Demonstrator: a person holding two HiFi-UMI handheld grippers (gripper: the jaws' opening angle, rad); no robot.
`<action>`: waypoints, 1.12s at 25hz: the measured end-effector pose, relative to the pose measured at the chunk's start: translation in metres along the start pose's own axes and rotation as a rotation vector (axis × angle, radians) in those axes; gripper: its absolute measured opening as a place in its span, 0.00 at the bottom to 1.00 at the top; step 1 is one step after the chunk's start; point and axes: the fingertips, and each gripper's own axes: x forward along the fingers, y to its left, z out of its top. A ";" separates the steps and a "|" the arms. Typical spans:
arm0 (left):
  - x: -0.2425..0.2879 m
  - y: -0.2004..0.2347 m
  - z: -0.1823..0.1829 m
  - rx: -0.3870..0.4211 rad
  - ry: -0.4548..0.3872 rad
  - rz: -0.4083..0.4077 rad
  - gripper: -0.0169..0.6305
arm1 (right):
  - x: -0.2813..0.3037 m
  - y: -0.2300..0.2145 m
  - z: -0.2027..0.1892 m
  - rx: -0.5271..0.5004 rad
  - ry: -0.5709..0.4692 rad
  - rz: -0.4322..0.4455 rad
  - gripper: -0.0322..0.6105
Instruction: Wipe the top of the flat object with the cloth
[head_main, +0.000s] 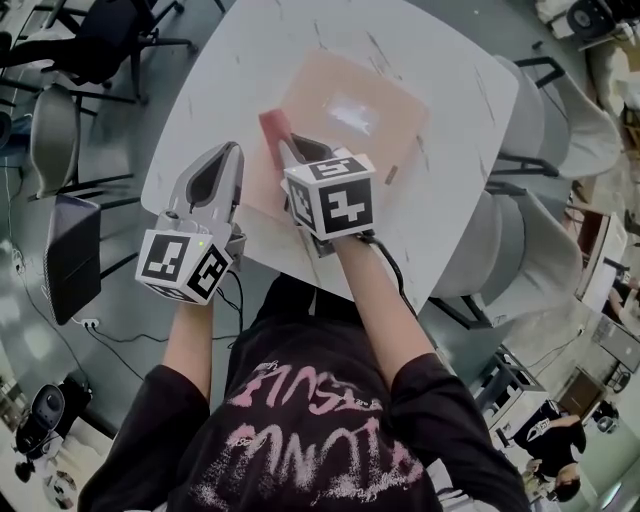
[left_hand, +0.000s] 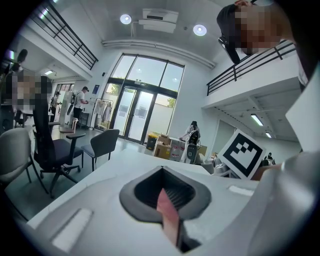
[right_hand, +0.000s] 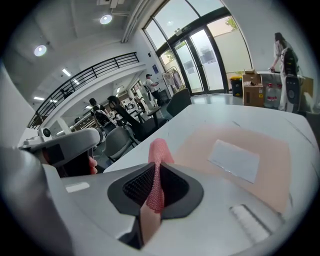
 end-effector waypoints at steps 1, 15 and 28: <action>0.000 0.000 0.000 0.001 0.000 0.000 0.03 | 0.000 -0.001 -0.001 0.001 0.003 -0.003 0.13; 0.006 -0.016 -0.004 0.003 0.008 -0.039 0.03 | -0.024 -0.047 -0.014 0.066 -0.004 -0.096 0.13; 0.016 -0.035 -0.008 0.011 0.017 -0.076 0.03 | -0.062 -0.102 -0.028 0.140 -0.025 -0.207 0.13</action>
